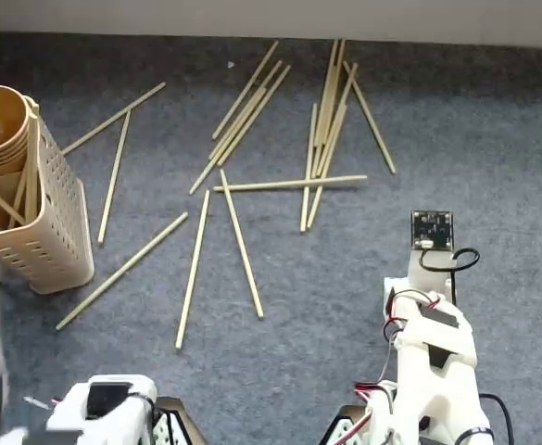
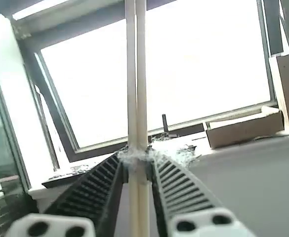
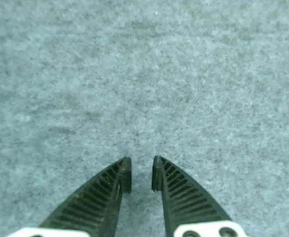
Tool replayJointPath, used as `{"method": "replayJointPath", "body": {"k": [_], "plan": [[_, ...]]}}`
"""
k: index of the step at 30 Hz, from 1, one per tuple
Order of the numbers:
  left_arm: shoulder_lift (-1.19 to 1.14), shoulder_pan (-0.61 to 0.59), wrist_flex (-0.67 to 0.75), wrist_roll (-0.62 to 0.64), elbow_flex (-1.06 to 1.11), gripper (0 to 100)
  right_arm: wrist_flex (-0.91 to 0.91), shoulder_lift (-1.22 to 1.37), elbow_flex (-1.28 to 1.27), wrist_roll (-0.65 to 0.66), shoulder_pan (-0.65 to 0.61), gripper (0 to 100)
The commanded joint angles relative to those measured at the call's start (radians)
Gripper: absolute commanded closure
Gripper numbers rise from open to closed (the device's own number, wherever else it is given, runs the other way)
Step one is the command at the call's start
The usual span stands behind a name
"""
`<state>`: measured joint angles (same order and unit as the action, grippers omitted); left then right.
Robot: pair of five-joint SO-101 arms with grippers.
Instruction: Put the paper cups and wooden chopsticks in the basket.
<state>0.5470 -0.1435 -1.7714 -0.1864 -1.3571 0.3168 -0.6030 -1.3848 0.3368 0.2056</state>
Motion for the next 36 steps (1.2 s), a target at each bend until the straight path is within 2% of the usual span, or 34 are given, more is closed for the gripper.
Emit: {"method": "replayJointPath", "body": {"k": [1, 3, 5, 7, 10, 12, 13, 19, 22, 24, 28, 36], "plan": [[0.4, -0.012, -0.005, -0.011, 0.467, 100, -0.019, -0.025, 0.004, 0.017, -0.007, 91.8], [0.611, -0.01, 0.002, -0.017, 0.794, 100, -0.019, -0.025, 0.004, 0.017, -0.007, 91.8], [0.78, -0.008, 0.138, -0.049, 1.164, 100, -0.019, -0.025, 0.004, 0.017, -0.007, 91.8], [0.911, -0.03, 0.399, -0.074, 1.549, 100, -0.019, -0.025, 0.004, 0.017, -0.007, 91.8], [1.027, -0.179, 0.864, -0.077, 1.998, 100, -0.019, -0.025, 0.004, 0.017, -0.007, 91.8], [1.023, -0.225, 1.12, -0.048, 2.126, 100, -0.019, -0.025, 0.004, 0.017, -0.007, 91.8], [0.998, -0.232, 1.177, -0.035, 2.152, 100, -0.019, -0.025, 0.004, 0.017, -0.007, 91.8], [0.682, -0.246, 1.2, -0.023, 2.091, 100, -0.019, -0.025, 0.004, 0.017, -0.007, 91.8], [0.532, -0.315, 1.2, 0.078, 2.011, 100, -0.019, -0.025, 0.004, 0.017, -0.007, 91.8], [0.473, -0.367, 1.194, 0.103, 1.952, 100, -0.019, -0.025, 0.004, 0.017, -0.008, 91.8], [0.443, -0.386, 1.192, 0.103, 1.934, 100, -0.019, -0.025, 0.004, 0.017, -0.008, 91.8], [0.441, -0.403, 1.201, 0.101, 2.074, 100, -0.019, -0.025, 0.004, 0.017, -0.008, 91.8]]}}
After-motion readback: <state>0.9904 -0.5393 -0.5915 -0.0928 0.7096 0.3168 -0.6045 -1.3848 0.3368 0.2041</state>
